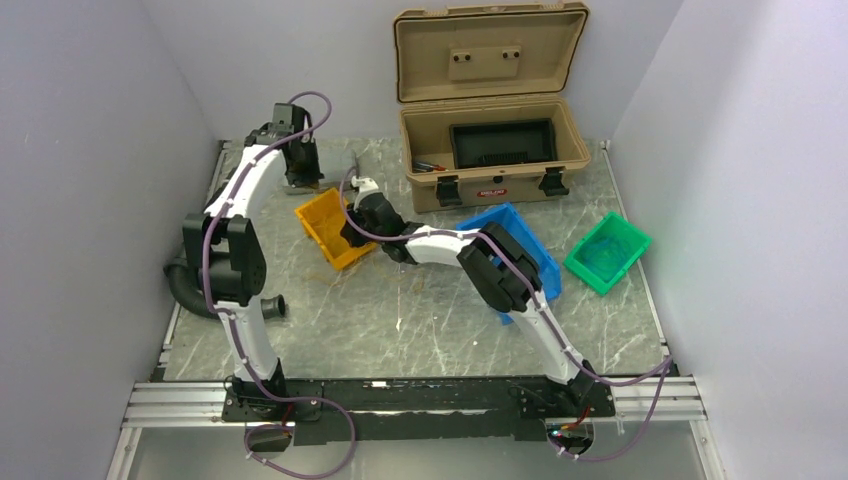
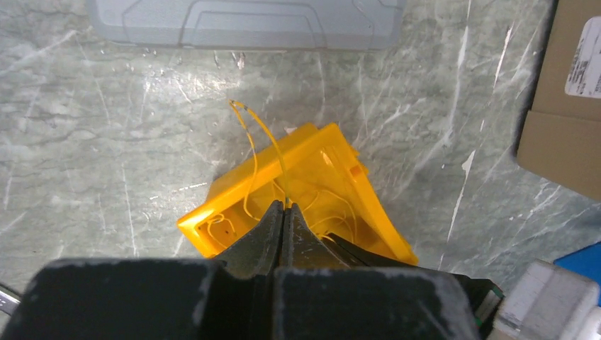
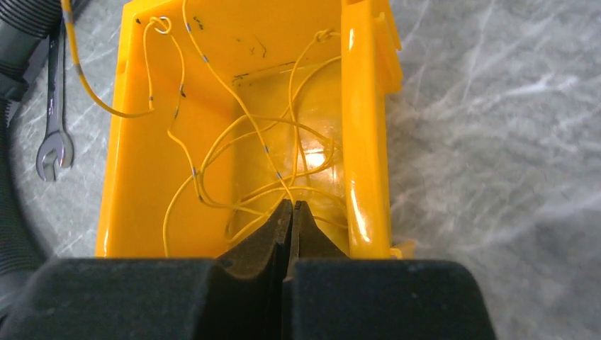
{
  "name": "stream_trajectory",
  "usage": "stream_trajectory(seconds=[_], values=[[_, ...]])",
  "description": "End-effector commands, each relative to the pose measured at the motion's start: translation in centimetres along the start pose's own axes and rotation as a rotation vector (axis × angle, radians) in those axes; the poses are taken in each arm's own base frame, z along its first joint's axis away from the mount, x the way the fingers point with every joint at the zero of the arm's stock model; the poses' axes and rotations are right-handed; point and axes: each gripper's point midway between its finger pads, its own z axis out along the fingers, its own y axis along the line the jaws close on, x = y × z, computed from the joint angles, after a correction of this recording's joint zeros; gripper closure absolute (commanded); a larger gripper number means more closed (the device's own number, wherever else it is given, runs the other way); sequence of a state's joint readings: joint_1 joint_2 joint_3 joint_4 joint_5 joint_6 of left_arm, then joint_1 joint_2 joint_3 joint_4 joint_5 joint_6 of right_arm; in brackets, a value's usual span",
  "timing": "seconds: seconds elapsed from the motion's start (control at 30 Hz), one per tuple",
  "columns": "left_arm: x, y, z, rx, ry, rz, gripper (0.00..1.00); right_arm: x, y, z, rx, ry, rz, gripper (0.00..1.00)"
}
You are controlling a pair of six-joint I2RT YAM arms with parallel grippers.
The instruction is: Untangle the cables
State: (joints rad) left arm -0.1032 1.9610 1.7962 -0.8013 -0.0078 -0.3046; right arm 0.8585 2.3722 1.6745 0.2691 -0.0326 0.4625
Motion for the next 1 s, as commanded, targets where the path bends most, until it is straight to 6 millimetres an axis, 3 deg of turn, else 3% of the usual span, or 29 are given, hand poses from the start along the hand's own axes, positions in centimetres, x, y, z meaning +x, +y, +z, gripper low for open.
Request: stream_trajectory(seconds=[0.0,0.17,0.3,0.4,0.57,0.63,0.9,0.97], values=[[2.3,-1.3,0.4,0.081,0.057,-0.011,1.0,-2.4,1.2,-2.4,-0.017,-0.057,0.022,1.0],[6.0,-2.4,-0.2,0.076,0.034,0.047,1.0,-2.8,1.9,-4.1,-0.033,-0.057,0.032,1.0],[8.2,-2.5,0.8,0.091,0.066,0.067,1.0,-4.0,2.9,-5.2,-0.062,-0.061,0.024,0.96],[9.0,-3.2,1.6,0.093,0.093,0.077,1.0,-5.1,4.0,-6.3,-0.089,-0.057,0.011,0.87],[10.1,-2.7,3.1,0.042,0.115,0.084,1.0,-7.6,5.3,-8.9,-0.104,-0.087,-0.013,0.67],[10.4,-2.2,3.8,0.012,0.113,0.086,1.0,-8.3,5.4,-9.8,-0.099,-0.098,-0.017,0.64],[10.9,-2.0,5.9,-0.036,0.161,0.095,1.0,-10.0,4.3,-14.1,-0.042,-0.126,-0.013,0.49],[11.3,-1.9,6.3,-0.052,0.18,0.098,1.0,-9.6,3.7,-14.9,-0.028,-0.112,0.0,0.4]])
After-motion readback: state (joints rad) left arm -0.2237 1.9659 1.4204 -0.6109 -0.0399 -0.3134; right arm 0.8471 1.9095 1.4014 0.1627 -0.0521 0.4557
